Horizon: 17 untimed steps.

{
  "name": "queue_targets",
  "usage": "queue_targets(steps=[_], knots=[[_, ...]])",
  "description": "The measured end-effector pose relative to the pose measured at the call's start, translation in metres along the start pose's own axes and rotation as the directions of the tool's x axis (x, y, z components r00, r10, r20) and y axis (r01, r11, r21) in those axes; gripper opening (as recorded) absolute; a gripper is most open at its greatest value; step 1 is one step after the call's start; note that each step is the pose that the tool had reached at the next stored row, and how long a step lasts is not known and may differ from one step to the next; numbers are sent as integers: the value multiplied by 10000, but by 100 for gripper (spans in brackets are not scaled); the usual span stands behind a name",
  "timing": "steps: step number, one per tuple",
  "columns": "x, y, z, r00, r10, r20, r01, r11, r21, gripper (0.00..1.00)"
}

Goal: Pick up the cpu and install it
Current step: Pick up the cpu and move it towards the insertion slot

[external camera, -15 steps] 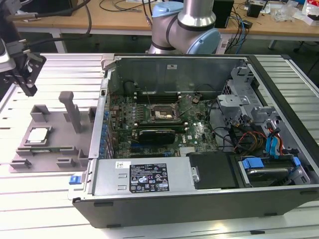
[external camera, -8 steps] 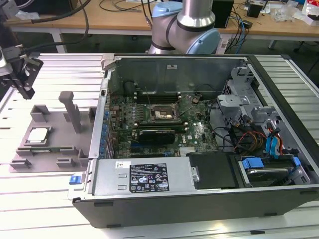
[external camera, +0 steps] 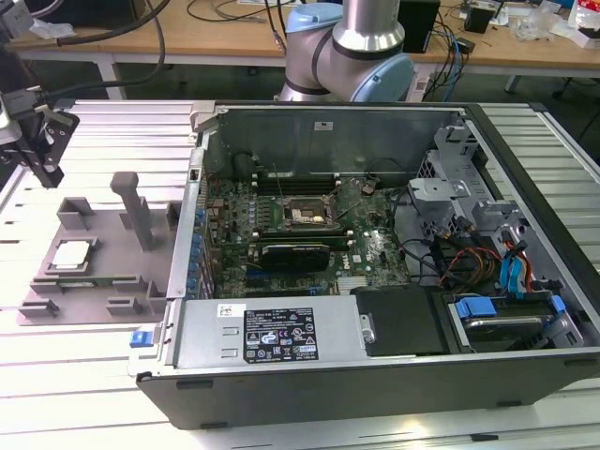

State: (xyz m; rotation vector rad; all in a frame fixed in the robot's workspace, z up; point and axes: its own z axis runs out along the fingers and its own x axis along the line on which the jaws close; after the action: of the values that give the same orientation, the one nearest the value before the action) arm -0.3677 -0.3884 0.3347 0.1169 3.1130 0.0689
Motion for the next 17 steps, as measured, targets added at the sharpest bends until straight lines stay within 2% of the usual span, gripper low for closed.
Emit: queue_targets(steps=[11,17], knots=[[11,-3,45,10000,-1,34,1,10000,-3,11],[83,-13,164,10000,-2,71,2,10000,-5,11]])
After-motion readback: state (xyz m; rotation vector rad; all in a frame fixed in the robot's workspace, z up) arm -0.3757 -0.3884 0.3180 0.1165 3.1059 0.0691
